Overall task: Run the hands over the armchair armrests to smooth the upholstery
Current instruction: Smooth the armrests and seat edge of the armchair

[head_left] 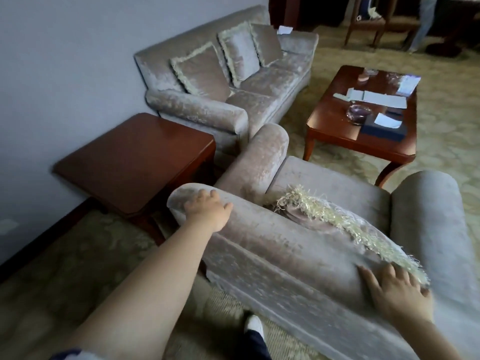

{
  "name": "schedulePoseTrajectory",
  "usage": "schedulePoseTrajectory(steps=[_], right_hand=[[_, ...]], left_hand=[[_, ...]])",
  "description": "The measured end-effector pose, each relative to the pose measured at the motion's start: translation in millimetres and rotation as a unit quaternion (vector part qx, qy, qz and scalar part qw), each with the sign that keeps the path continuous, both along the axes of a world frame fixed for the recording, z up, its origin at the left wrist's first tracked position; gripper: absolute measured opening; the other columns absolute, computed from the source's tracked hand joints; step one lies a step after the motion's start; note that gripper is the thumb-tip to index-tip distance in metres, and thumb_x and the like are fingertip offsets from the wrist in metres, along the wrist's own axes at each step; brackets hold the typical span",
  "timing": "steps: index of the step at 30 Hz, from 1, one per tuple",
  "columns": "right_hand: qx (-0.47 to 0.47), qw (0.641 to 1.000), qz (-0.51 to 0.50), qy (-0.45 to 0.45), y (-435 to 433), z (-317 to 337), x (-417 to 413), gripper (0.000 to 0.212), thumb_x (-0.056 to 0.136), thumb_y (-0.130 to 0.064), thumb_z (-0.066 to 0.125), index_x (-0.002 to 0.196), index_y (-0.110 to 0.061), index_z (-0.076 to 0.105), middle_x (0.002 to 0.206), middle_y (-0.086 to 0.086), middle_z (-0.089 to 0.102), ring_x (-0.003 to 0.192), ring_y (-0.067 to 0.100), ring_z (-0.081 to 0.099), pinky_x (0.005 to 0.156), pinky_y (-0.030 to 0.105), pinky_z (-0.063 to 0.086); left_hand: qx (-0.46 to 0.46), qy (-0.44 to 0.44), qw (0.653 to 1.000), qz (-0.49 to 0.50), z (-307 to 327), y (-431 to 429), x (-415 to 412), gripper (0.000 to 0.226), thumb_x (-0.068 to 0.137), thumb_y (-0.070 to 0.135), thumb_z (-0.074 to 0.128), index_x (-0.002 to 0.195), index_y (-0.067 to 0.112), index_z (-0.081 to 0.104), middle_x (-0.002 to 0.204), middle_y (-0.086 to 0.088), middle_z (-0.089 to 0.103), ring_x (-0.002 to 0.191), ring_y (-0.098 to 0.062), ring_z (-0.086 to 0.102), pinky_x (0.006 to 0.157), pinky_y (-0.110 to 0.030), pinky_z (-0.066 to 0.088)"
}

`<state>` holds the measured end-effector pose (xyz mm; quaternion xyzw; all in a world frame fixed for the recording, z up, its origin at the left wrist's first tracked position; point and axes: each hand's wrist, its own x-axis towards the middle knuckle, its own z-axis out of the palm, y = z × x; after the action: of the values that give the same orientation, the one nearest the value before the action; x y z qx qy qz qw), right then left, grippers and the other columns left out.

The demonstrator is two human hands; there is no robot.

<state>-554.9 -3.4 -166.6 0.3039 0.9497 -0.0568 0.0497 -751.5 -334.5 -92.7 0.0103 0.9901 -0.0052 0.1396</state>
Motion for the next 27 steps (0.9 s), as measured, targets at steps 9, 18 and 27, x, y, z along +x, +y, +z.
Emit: schedulePoseTrajectory(steps=[9,18,27], right_hand=[[-0.157,0.913,0.375,-0.031,-171,23,-195,0.06,0.094,-0.054,0.025,0.143,-0.02,0.028,0.149,0.002,0.032,0.134,0.021,0.034,0.11,0.035,0.027],[-0.409,0.807,0.406,-0.129,-300,13,-344,0.037,0.101,-0.033,0.029,0.133,-0.025,0.047,0.136,-0.001,0.049,0.115,0.009,0.046,0.095,0.021,0.033],[-0.281,0.743,0.557,-0.243,-332,-32,-412,0.026,0.097,-0.019,0.042,0.103,-0.015,0.067,0.11,0.002,0.064,0.103,0.016,0.055,0.094,0.03,0.039]], left_hand=[[0.122,-0.039,0.977,0.173,-59,-60,-84,0.075,0.09,0.066,0.022,0.149,0.021,0.012,0.155,-0.019,0.011,0.139,-0.041,0.014,0.107,-0.057,0.024],[0.115,0.146,0.971,0.147,-91,-73,-90,0.054,0.076,0.058,0.046,0.114,0.02,0.05,0.103,-0.003,0.053,0.088,-0.022,0.052,0.066,-0.033,0.039],[0.185,0.175,0.958,0.134,-88,-82,-96,0.035,0.072,0.052,0.042,0.085,0.021,0.053,0.082,0.003,0.052,0.07,-0.015,0.05,0.058,-0.03,0.043]])
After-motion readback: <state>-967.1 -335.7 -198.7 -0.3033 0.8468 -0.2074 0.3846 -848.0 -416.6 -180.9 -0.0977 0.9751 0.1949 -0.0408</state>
